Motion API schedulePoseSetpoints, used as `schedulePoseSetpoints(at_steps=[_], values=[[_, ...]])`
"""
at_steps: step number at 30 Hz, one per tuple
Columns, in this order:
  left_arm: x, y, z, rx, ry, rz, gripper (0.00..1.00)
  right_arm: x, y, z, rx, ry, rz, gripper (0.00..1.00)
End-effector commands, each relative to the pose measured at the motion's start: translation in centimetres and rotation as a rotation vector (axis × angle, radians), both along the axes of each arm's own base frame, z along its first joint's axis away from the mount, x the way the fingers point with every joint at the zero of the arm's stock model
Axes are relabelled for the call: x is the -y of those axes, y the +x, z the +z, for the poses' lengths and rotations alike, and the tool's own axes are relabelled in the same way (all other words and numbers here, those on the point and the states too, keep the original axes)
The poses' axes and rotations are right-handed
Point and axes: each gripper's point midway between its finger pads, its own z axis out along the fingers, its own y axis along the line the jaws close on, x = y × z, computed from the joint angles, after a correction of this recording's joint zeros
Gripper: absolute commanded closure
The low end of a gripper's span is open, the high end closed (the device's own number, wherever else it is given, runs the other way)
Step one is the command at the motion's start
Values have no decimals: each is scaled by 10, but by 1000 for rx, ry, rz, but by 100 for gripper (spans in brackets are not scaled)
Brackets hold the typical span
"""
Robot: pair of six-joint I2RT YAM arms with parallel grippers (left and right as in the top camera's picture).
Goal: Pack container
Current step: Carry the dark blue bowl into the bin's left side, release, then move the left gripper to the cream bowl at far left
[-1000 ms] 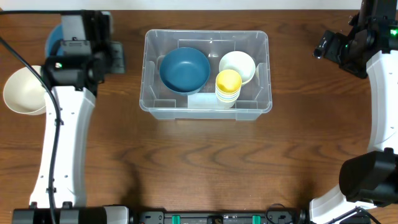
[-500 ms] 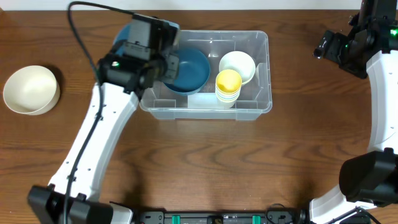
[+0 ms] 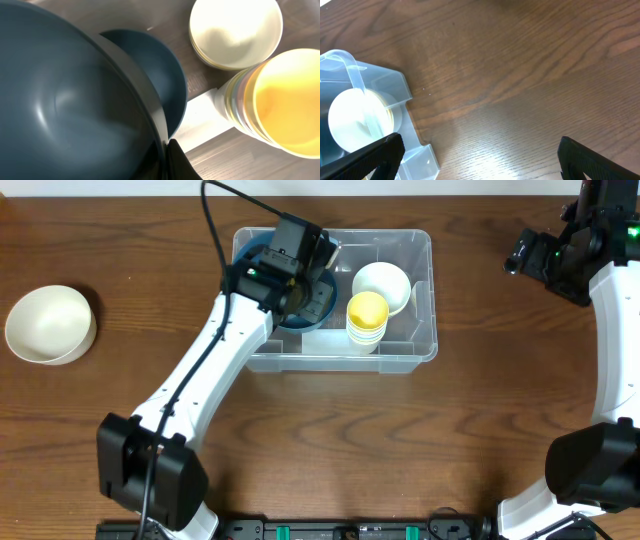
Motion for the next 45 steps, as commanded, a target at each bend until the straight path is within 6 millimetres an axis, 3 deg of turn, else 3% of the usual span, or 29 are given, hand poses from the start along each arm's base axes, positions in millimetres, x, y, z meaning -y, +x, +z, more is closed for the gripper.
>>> schedulePoseSetpoints(at_steps=[1,9,16,17,20,21,26,31,34,38,41,45], values=[[2,7,-2,10,18,-23,94,2,0,10,25,-4,-11,1],[6,15,-33,-32,49,-40,94,2,-1,10,25,-4,-11,1],[8,20,-33,-15,40,-40,94,2,-1,10,25,-4,-11,1],[8,20,-33,-15,40,-40,92,2,0,10,25,-4,-11,1],[8,20,-33,-14,41,-40,55,2,0,10,25,-4,-11,1],[8,20,-33,-14,41,-39,51,2,-1,10,25,-4,-11,1],[7,20,-25,2,33,-38,45,2,-1,10,25,-4,-11,1],[-3,20,12,81,12,-12,45,2,-1,10,25,-4,-11,1],[-21,17,46,146,-8,27,45,2,0,10,25,-4,-11,1],[-68,5,97,232,-34,118,44,2,0,10,25,-4,-11,1],[-117,-3,123,279,-31,226,44,2,0,10,25,-4,-11,1],[-196,-10,130,286,43,430,41,2,-1,10,25,-4,-11,1]])
